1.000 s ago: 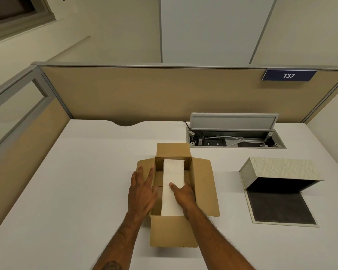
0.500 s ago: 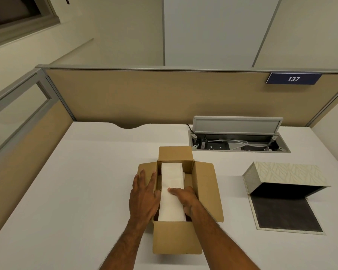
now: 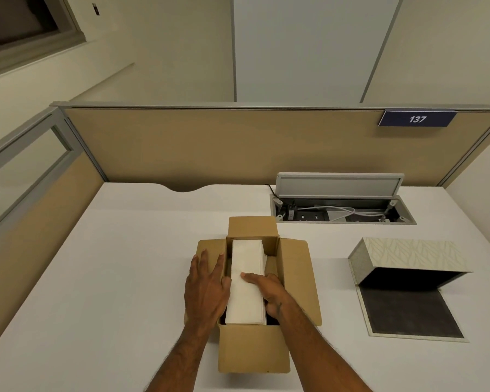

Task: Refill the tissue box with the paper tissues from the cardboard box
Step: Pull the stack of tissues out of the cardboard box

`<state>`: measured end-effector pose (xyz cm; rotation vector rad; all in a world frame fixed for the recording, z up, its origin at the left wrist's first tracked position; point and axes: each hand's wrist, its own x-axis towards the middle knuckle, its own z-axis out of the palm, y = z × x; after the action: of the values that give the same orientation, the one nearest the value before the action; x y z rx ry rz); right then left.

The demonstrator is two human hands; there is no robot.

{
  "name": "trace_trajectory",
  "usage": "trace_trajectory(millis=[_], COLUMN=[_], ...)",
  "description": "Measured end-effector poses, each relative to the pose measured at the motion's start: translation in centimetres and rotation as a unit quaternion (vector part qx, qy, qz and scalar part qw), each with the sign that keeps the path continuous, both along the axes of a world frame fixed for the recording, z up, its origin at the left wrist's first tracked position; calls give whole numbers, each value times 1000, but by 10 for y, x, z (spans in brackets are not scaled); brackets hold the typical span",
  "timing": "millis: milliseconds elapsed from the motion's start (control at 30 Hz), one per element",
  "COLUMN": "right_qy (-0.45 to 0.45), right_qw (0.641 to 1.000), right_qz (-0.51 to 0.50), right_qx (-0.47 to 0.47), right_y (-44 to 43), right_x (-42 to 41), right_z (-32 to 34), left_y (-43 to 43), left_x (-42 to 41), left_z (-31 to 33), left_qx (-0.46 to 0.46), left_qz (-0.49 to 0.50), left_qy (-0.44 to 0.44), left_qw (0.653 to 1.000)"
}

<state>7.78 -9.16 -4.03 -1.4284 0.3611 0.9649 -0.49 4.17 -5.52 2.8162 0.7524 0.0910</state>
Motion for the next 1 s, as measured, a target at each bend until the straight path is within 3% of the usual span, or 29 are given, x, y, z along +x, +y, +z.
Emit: trace_trajectory(millis=[333,433,533,633,800,1000], right_qy=[6,3,1,-7,-30,-62], right_qw=[999,998,996,994,986,967], right_qz=[4,-13,-32,-42,-65,-130], right_qx=[46,65,84,99,150,212], right_y=[-6,-7,-6,-5,-9,-32], right_x=[2,3,3,6,11,13], right_z=[24,34,51,73,115,159], left_y=[-2,4,5,-5,-18,-64], left_x=[5,8,14,17,1,-14], left_z=[8,14,33,68,104,138], left_qx=[-27,-96,-224,-399,-624,-740], left_qz=[5,26,72,152,145,127], left_qy=[11,-12,-58,-120,-188,-259], left_qw=[1000,995,970,896,744,607])
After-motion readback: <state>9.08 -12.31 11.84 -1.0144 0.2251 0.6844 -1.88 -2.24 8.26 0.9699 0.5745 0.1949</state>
